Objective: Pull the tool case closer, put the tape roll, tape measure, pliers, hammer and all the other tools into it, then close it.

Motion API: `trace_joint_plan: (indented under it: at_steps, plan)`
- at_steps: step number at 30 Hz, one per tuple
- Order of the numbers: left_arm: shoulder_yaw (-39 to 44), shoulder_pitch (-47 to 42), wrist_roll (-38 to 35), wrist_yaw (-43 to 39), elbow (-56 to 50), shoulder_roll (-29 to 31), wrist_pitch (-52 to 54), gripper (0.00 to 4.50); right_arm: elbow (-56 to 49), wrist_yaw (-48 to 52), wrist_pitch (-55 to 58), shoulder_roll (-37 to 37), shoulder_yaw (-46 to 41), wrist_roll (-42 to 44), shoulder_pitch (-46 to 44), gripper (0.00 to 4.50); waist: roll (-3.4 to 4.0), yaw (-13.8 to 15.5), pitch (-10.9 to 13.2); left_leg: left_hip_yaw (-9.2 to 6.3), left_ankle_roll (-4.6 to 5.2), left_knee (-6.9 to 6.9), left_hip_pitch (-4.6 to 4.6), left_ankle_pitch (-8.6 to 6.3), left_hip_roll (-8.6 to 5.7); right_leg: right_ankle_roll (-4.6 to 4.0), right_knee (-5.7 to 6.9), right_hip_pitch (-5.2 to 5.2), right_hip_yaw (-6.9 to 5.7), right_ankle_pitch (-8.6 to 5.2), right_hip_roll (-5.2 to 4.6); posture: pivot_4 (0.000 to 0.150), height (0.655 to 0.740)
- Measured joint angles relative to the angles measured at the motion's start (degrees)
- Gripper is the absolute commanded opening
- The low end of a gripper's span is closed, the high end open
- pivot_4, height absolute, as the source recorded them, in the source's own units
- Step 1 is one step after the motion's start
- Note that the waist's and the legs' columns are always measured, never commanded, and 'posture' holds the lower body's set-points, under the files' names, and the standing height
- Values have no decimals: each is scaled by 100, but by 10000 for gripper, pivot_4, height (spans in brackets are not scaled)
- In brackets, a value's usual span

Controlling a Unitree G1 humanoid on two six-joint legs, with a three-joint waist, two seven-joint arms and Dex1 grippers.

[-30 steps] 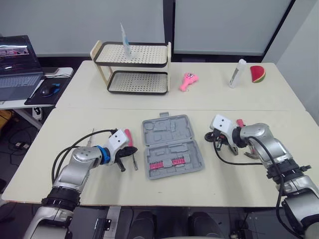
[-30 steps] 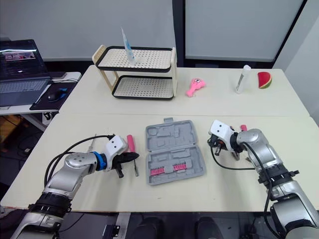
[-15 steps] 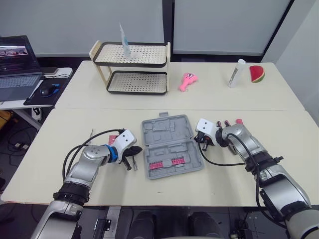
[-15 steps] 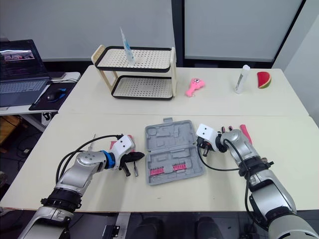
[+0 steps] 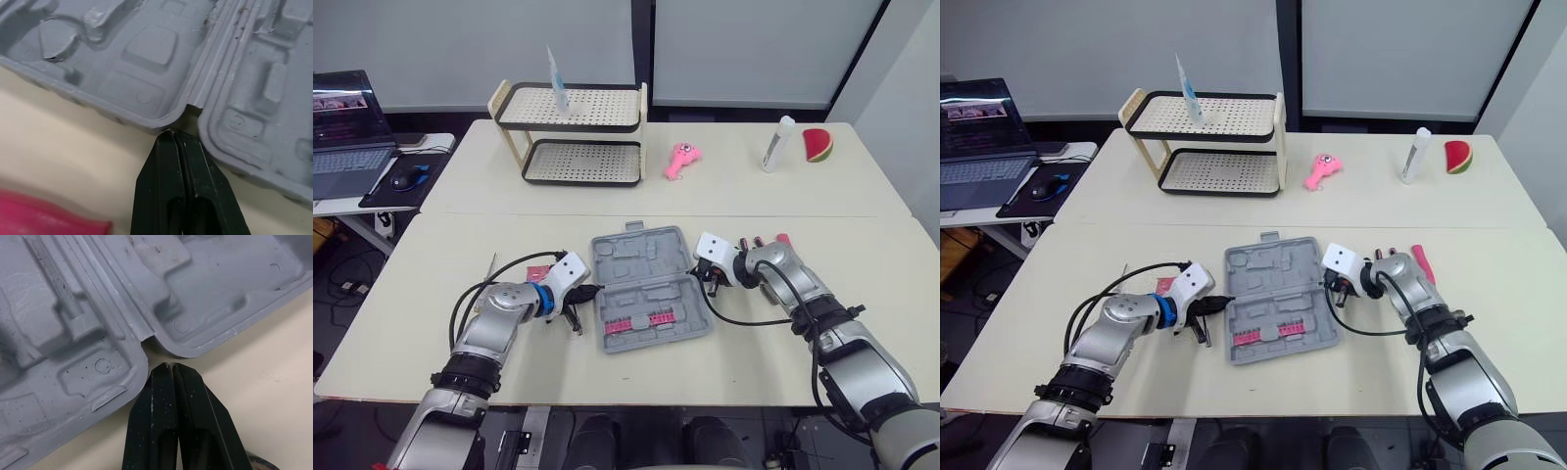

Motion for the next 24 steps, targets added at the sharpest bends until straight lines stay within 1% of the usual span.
trace_joint_plan:
  at_steps: [7,21,24]
  plan:
    - [-5,61,-3,-18,-256,-3,327,0,-615,65,442,-95,-20,15,286,92,0,0,0,-1,0,0,-1,0,0,0,0,1,0,0,0,1500,7290]
    - [-358,438,-5,-375,-1246,11,968,0,-3000,262,1968,-743,-364,282,1661,92,0,46,0,-5,5,-2,-7,-3,-2,0,-7,4,1,0,-1,1500,7290]
    - [-460,480,-6,-384,-1374,-11,1059,0,-3583,269,2392,-907,-456,381,2054,92,0,52,0,-6,24,-2,-9,-14,-3,0,-8,5,2,0,0,1500,7290]
